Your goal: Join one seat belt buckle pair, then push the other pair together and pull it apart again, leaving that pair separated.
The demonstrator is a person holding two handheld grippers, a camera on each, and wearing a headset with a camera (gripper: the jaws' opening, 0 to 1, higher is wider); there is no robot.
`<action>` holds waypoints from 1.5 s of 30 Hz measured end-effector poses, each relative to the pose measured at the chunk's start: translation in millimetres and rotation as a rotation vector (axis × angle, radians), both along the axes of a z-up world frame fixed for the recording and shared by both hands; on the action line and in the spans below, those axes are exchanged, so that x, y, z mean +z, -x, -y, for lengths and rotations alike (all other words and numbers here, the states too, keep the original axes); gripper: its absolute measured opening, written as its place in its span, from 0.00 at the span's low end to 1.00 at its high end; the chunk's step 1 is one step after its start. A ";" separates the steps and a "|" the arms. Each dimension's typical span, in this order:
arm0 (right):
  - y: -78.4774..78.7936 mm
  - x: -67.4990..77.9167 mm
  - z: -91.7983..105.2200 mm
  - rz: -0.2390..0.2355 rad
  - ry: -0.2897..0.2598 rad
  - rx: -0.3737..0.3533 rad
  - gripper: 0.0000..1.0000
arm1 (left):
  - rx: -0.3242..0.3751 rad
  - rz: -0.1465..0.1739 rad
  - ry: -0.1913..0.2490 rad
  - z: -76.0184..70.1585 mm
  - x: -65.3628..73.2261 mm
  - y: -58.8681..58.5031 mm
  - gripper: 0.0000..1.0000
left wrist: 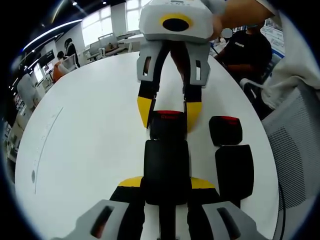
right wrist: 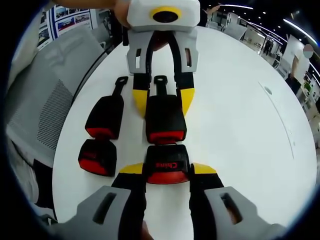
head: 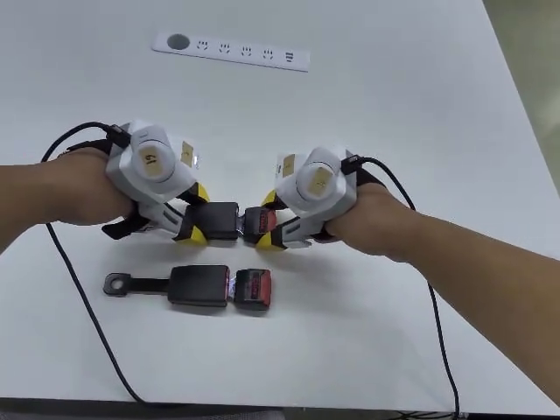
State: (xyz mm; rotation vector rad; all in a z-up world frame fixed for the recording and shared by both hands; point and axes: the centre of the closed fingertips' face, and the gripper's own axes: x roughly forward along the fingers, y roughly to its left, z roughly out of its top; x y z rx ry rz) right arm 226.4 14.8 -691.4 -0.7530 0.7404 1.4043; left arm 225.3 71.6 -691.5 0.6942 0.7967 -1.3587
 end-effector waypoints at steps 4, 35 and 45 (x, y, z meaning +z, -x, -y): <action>-0.6 -1.7 -0.2 -0.001 0.001 -0.002 0.31 | 0.003 0.000 0.001 -0.1 1.4 0.9 0.32; 1.5 -2.7 46.1 -0.003 -0.001 -0.038 0.32 | -0.003 -0.001 0.004 0.0 2.1 0.4 0.33; 2.0 -3.0 92.8 -0.007 0.044 -0.080 0.33 | -0.003 -0.002 -0.006 0.4 2.9 1.3 0.33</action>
